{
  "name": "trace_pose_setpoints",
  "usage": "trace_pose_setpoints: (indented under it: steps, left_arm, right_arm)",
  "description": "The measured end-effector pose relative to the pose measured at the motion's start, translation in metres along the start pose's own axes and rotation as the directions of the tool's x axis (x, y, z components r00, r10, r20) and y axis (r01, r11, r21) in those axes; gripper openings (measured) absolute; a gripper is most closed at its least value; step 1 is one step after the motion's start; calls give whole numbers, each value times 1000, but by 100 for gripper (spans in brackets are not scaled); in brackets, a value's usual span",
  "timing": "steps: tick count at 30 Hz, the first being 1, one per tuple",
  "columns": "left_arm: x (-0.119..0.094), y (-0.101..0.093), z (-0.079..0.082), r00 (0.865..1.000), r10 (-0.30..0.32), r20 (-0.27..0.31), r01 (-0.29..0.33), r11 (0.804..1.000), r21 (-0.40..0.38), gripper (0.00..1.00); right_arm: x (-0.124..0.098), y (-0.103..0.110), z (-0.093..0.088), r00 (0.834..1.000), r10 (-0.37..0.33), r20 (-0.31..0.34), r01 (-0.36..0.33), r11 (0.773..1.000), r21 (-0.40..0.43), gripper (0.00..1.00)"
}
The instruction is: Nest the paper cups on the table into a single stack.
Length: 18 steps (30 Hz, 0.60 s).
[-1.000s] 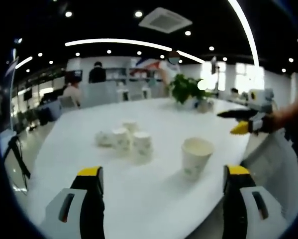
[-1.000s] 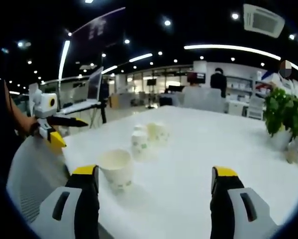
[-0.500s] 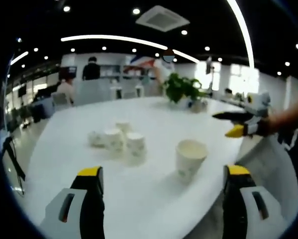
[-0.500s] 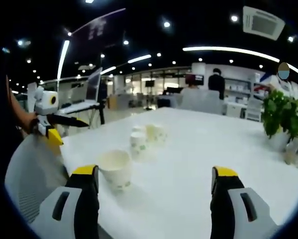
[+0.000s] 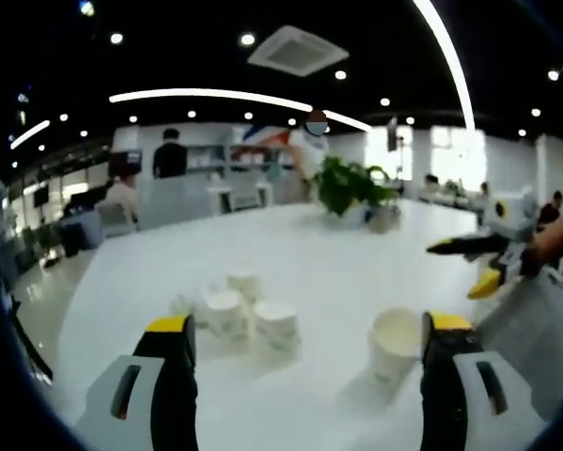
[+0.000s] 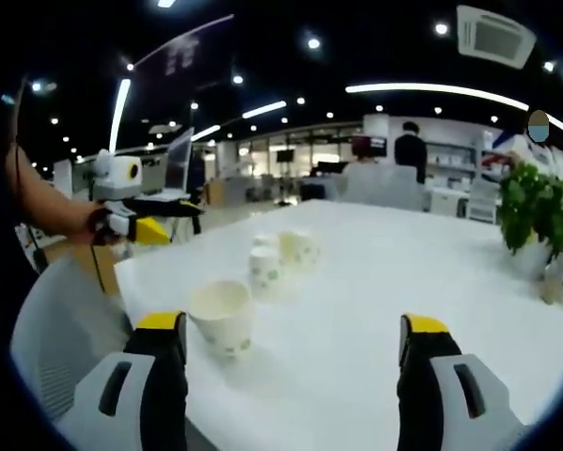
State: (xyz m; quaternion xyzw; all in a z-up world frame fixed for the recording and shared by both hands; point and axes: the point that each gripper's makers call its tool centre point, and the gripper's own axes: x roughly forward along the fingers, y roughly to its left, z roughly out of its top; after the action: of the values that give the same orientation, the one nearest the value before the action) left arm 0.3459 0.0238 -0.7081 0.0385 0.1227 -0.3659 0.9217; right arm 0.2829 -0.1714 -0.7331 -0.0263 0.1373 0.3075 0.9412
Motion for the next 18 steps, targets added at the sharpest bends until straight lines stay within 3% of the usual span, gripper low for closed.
trace_pose_setpoints:
  steps: [7, 18]
  left_arm:
    - [11, 13, -2, 1000, 14, -27, -15, 999, -32, 99]
    - [36, 14, -2, 999, -5, -35, 5, 1000, -5, 98]
  right_arm:
    - [0, 3, 0, 1000, 17, -1, -17, 1000, -6, 92]
    - [1, -1, 2, 1000, 7, 10, -7, 1000, -7, 92]
